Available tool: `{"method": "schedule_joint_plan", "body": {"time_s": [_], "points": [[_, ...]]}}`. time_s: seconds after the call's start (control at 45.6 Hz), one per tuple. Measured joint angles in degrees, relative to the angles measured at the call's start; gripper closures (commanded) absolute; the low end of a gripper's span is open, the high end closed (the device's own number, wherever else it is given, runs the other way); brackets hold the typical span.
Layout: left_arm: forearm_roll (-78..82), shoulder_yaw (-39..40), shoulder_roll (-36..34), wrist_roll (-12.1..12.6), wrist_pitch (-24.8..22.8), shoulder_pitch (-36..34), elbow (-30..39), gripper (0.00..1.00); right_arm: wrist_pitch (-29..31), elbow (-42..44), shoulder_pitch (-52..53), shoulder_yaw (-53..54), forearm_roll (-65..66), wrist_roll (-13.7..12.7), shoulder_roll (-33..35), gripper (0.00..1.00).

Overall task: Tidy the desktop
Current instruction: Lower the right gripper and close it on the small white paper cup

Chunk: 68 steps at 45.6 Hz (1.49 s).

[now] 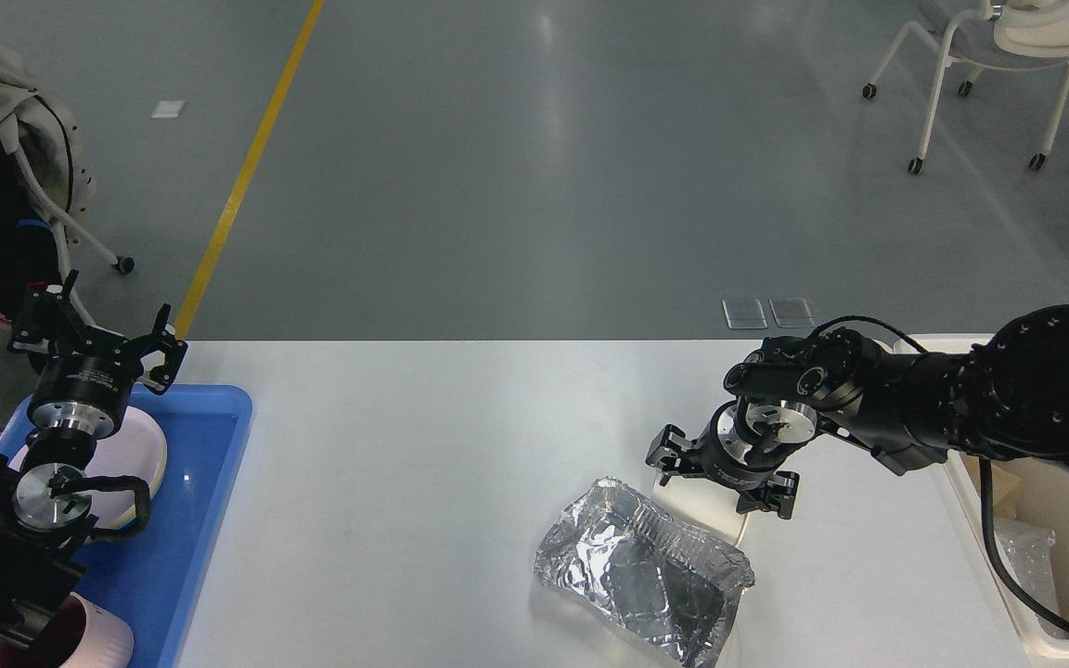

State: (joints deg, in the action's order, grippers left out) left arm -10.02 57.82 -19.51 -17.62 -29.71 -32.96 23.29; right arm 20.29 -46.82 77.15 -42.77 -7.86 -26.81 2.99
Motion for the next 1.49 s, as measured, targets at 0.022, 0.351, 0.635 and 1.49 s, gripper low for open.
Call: {"method": "schedule_joint_plan", "body": {"time_s": [0.022,0.351,0.635,1.49], "points": [[0.0,0.0,0.0,0.0,0.0,0.0,0.0,0.02,0.1,-0.1,0.4,0.1,0.0,0.0,0.0,0.0],[0.0,0.0,0.0,0.0,0.0,0.0,0.0,0.02,1.2,-2.2,5.1,-2.2,-0.1,-0.1,0.4,0.0],[0.0,0.0,0.0,0.0,0.0,0.0,0.0,0.02,1.4,-2.3,4.8,-4.6,0.8,-0.1,1.8,0.0],[0.0,0.0,0.0,0.0,0.0,0.0,0.0,0.02,0.4,0.4,-4.0,2.7,-3.4,0.3,4.2,0.82]]}}
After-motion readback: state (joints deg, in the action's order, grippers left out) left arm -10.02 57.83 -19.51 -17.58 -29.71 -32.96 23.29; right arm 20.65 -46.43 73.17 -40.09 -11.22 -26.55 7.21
